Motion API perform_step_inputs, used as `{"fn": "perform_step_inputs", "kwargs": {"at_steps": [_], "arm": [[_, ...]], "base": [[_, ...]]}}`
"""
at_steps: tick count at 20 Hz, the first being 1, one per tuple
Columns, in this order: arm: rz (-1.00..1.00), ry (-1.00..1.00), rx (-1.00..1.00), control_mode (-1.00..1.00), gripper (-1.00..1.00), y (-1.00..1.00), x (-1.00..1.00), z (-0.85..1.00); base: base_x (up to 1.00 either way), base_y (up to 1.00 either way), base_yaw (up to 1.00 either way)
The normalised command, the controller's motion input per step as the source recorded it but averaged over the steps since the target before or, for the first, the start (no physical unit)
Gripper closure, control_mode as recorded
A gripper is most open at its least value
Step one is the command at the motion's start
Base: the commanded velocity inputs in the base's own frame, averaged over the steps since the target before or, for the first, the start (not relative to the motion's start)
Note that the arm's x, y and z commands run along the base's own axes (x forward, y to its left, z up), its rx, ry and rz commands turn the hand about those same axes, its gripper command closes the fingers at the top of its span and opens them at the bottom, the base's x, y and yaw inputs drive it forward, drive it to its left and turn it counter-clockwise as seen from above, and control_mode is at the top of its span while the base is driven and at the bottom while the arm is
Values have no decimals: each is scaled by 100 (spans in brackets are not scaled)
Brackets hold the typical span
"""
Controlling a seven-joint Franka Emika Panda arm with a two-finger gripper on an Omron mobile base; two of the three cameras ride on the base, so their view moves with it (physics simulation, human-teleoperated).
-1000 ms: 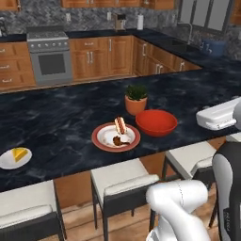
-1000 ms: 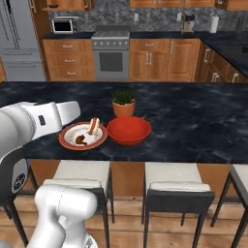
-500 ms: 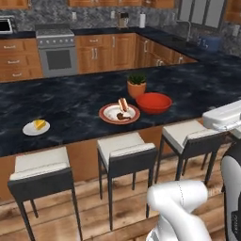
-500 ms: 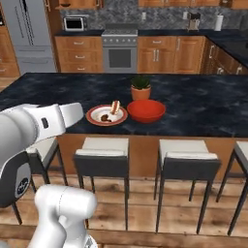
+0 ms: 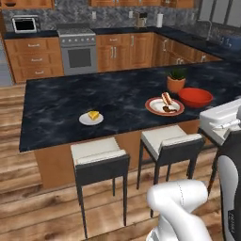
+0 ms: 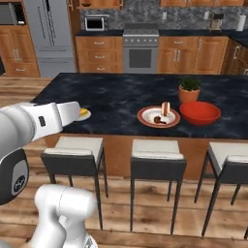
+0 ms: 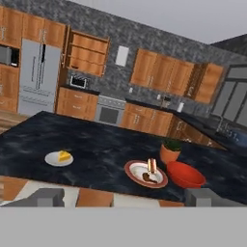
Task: Take the smaller bowl and place it next to the appetizer plate on the dining counter , and place the larger bowl next to the plate with cooked food.
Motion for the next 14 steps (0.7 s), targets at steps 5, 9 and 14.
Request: {"fn": "perform_step_inputs", "kwargs": {"at_steps": [5,9,14], "arm": [[0,0,0,100,-100,0,0,0],[0,0,0,100,-100,0,0,0],[0,0,0,100,-100,0,0,0]], "base": [[13,100,0],[17,100,0],[15,100,0]]}}
